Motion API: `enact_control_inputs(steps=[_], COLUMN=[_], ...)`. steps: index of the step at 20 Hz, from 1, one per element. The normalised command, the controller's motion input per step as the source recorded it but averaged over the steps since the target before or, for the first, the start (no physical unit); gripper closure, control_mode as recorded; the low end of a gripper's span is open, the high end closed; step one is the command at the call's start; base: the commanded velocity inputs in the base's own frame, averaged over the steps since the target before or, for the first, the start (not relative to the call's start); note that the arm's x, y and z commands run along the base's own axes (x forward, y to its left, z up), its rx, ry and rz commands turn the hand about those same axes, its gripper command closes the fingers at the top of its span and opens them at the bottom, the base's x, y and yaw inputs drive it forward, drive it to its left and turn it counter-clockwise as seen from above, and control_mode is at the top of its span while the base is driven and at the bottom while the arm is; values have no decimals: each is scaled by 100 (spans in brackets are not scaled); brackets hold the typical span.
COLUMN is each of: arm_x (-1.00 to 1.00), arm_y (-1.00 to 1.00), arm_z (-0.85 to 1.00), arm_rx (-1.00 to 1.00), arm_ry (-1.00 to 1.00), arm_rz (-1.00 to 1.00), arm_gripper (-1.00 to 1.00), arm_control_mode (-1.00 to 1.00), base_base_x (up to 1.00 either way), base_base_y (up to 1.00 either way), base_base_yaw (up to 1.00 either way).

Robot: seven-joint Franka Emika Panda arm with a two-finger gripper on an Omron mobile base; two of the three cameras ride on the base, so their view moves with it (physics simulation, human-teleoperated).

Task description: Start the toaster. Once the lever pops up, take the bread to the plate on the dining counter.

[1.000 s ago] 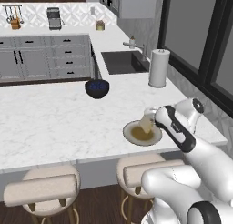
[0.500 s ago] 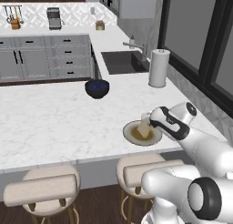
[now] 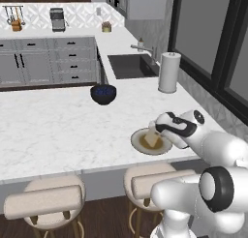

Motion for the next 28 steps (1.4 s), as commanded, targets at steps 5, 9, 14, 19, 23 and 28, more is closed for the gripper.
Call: enact_control_inputs(steps=[5, 9, 14, 19, 23, 28], arm_x=[25, 30, 21, 0, 0, -16], arm_y=[4, 1, 0, 0, -1, -19], arm_z=[-17, -14, -5, 0, 0, 0], arm_rx=[0, 0, 0, 0, 0, -3], arm_ry=[0, 0, 0, 0, -3, -5], arm_rz=[0, 0, 0, 0, 0, -4], arm_gripper=[100, 100, -100, -100, -100, -100], arm_control_mode=[-100, -100, -100, -100, -100, -100], base_base_x=[0, 0, 0, 0, 0, 0], base_base_y=[0, 0, 0, 0, 0, 0], base_base_yaw=[0, 0, 0, 0, 0, 0])
